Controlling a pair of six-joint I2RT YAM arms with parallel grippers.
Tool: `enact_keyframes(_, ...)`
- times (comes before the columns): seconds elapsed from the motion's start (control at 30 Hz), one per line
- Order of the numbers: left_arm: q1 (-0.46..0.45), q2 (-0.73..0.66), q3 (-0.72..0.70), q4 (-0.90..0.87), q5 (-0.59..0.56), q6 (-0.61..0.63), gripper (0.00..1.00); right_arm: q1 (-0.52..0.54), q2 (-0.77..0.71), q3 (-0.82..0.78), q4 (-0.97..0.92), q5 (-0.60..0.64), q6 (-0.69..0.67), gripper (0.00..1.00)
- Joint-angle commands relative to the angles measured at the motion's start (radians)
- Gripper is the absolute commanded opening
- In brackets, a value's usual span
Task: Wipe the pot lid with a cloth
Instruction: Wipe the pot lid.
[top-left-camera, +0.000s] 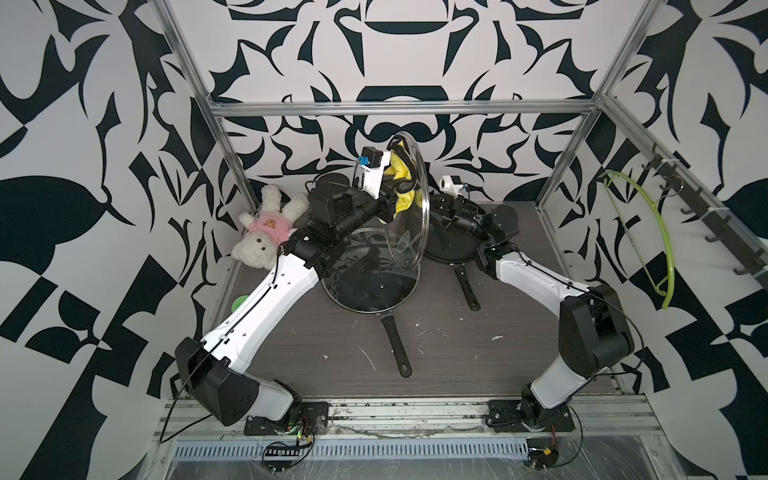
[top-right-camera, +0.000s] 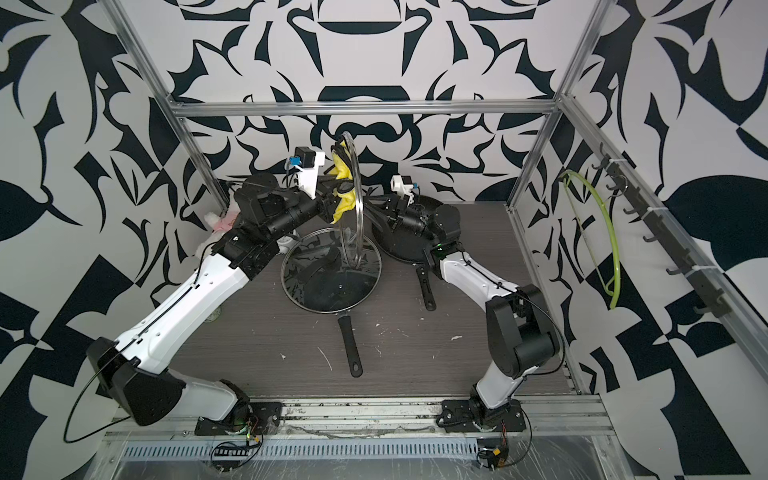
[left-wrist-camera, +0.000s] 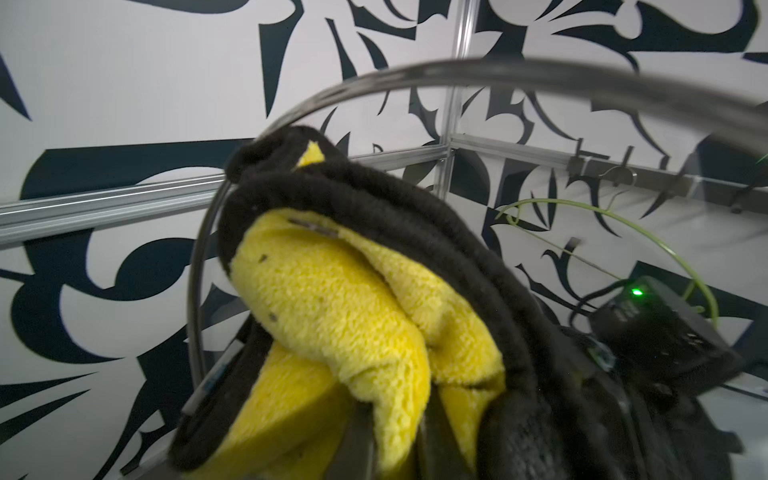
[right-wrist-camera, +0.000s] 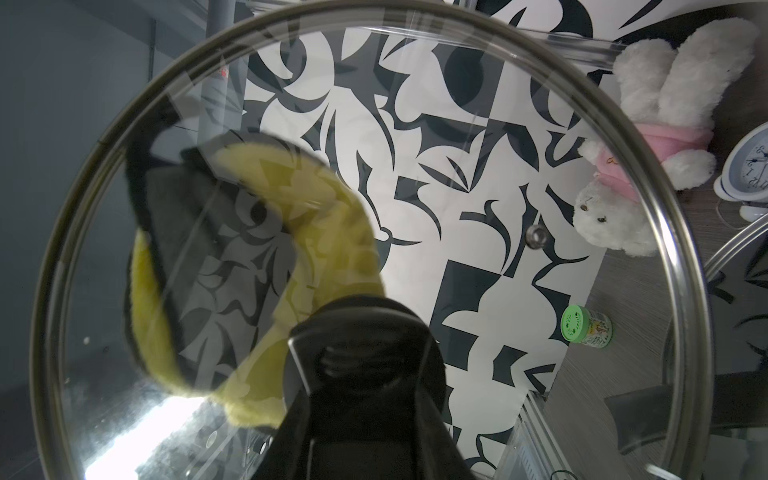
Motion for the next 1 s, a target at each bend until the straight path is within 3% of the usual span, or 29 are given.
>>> enact_keyframes(0.0,0.044,0.051,0.033,0.002,0.023,0.022,0.00,0.022,-0.050,0.054,0.219,0.027,-0.008,0.00)
enact_keyframes(0.2,0.065,0.091,-0.017,-0.028,0.034,0.029,0.00,0.021,-0.043,0.089,0.211,0.018,-0.010,0.00)
enact_keyframes(0.53,0.041,-0.047,-0.294,0.048,0.074,0.012,0.00,0.021,-0.003,0.143,0.188,0.035,-0.009,0.00)
enact_keyframes(0.73,-0.046,-0.128,-0.425,0.111,0.065,-0.036,0.00,0.018,0.018,0.145,0.171,0.069,-0.012,0.00)
enact_keyframes(0.97,-0.159,-0.245,-0.480,0.071,0.082,-0.029,0.00,0.018,0.046,0.153,0.170,0.073,-0.008,0.00)
